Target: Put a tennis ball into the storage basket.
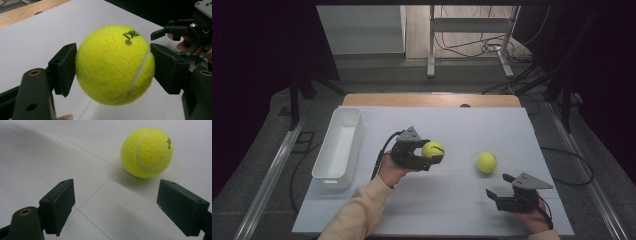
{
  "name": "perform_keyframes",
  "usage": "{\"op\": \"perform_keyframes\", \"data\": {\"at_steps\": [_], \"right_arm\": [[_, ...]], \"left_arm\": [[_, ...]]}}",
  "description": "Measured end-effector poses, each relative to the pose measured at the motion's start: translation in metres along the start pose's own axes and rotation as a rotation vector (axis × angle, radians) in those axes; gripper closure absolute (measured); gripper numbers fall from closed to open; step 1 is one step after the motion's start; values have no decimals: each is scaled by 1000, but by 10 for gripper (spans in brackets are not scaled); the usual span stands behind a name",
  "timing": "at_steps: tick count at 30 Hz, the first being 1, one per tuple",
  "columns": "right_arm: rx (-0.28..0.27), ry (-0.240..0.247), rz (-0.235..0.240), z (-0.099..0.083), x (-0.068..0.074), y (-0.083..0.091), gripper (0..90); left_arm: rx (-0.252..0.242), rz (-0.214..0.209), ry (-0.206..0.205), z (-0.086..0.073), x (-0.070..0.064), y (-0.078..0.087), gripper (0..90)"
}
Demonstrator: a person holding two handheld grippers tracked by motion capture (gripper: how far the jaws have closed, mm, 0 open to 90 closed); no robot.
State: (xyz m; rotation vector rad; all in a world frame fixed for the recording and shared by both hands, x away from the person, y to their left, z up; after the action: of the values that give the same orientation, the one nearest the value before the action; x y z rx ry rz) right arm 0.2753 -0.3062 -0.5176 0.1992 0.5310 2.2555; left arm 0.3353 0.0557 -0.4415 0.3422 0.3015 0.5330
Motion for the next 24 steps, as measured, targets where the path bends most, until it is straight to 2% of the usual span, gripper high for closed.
{"op": "perform_keyframes", "data": {"at_steps": [24], "right_arm": [[1,-1,-7,0,0,0,160]], "left_arm": [[-34,37,19,4,9,15,262]]}}
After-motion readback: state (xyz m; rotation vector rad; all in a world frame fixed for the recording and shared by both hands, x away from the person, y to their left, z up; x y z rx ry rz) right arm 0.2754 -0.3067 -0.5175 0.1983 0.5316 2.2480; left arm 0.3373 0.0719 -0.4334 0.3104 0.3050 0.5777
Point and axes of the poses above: each handheld gripper's, and its own axes: y roughly backward along the jaws, z roughly out of its top, x roughly to its left, the point moved 1 cm from there along -y, roughly forward along the jaws, and after that the axes turned 7 degrees about -x, right-handed, at the moved point
